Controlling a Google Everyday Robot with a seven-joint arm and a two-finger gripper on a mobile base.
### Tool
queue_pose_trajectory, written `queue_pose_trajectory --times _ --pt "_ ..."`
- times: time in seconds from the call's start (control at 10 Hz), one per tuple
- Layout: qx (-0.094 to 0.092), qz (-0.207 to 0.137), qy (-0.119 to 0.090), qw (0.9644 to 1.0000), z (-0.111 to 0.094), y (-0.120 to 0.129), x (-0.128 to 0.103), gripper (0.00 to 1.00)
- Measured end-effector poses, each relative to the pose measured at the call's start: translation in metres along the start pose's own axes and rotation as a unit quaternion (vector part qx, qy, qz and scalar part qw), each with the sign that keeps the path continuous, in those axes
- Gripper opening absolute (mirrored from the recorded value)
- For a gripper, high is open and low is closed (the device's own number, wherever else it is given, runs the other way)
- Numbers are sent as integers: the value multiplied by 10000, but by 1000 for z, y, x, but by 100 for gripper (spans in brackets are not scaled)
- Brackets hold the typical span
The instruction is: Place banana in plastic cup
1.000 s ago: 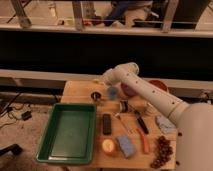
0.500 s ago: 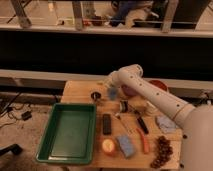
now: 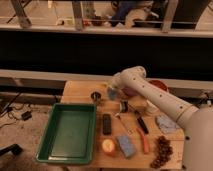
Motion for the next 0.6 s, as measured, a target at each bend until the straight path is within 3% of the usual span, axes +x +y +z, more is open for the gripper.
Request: queue_pose_trajectory --times 0.6 --pt "-93 124 127 9998 3 3 6 0"
